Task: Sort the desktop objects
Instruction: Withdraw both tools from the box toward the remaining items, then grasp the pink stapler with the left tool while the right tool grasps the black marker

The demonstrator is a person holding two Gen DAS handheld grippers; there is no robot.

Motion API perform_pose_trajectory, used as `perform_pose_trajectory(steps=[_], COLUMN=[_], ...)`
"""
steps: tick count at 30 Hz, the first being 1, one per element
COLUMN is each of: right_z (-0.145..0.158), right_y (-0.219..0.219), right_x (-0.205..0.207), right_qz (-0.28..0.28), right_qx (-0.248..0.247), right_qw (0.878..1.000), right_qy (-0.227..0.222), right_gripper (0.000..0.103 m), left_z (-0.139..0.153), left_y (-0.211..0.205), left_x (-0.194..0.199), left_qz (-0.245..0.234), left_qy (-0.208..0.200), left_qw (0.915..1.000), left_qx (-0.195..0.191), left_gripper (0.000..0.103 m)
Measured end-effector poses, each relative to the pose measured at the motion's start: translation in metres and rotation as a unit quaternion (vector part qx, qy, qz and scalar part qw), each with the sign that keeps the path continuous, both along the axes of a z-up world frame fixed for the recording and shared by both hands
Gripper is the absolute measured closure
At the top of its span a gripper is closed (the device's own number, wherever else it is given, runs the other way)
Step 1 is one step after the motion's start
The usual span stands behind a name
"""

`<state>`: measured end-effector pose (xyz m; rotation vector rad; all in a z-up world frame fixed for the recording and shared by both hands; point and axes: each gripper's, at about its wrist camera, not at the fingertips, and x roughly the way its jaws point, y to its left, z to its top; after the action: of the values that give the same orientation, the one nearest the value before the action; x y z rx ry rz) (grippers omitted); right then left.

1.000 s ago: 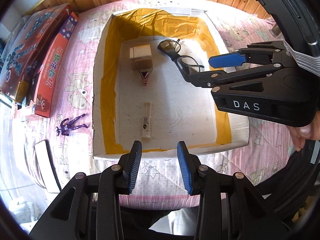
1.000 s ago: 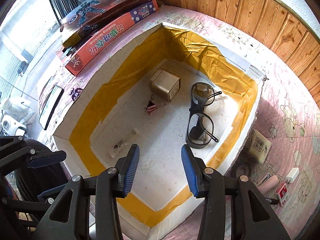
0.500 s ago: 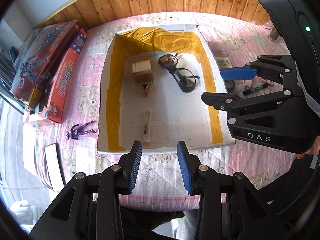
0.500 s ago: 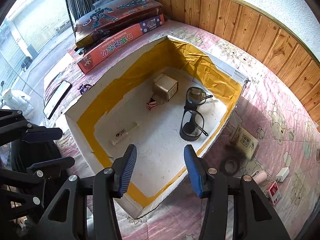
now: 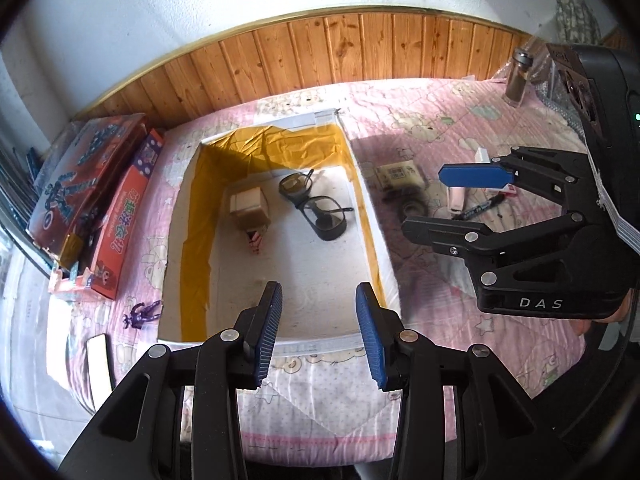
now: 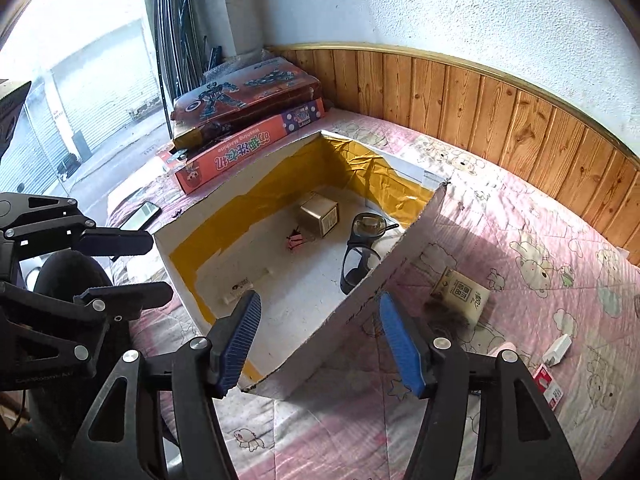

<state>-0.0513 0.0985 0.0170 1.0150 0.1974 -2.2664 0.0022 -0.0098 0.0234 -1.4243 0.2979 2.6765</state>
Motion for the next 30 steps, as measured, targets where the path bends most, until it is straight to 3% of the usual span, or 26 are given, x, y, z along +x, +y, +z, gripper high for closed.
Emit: perform_pose_trajectory(steps=[6, 10, 13, 17, 19, 26, 30], right_z=[-0.012, -0.037, -0.069, -0.119, -0.138, -0.168, -0.169], right_y=[0.067, 0.119, 0.158, 0.195, 0.206, 0.220, 0.222], right_x=[-0.004, -0.023, -0.042, -0.058, -0.063, -0.085, -0.091], right_qz=[-0.056, -0.132, -0.196, -0.256, -0.271, -0.322, -0.330], right_qx=[-0.053, -0.066, -0.080, -0.105, -0.128, -0.150, -0.143], right_qw=[0.997, 0.988, 0.972, 0.941, 0.926, 0.896, 0.897], right_qy=[-0.003, -0.042, -0.104, -0.196, -0.230, -0.268, -0.257], right_gripper=[0.040, 0.040, 0.040, 0.054, 0.054, 0.054, 0.057], left_z=[-0.016, -0.034, -0.051, -0.075, -0.083, -0.110, -0.130], left_y=[0.055, 0.089, 0.112, 0.138, 0.151, 0.181, 0.188], left_x=[-0.007, -0.022, -0.037, -0.066, -0.083, -0.144, -0.171], left_qz=[-0.056, -0.073, -0.078, -0.077, -0.079, -0.077, -0.067], left_qy=[-0.008, -0.024, -0.037, -0.062, -0.064, -0.073, -0.092], left_qw=[0.9980, 0.9963, 0.9952, 0.9933, 0.9928, 0.9913, 0.9881], left_qx=[0.029, 0.038, 0.045, 0.060, 0.063, 0.078, 0.103], left_gripper=[0.062, 0.062, 0.062, 0.062, 0.062, 0.061, 0.062])
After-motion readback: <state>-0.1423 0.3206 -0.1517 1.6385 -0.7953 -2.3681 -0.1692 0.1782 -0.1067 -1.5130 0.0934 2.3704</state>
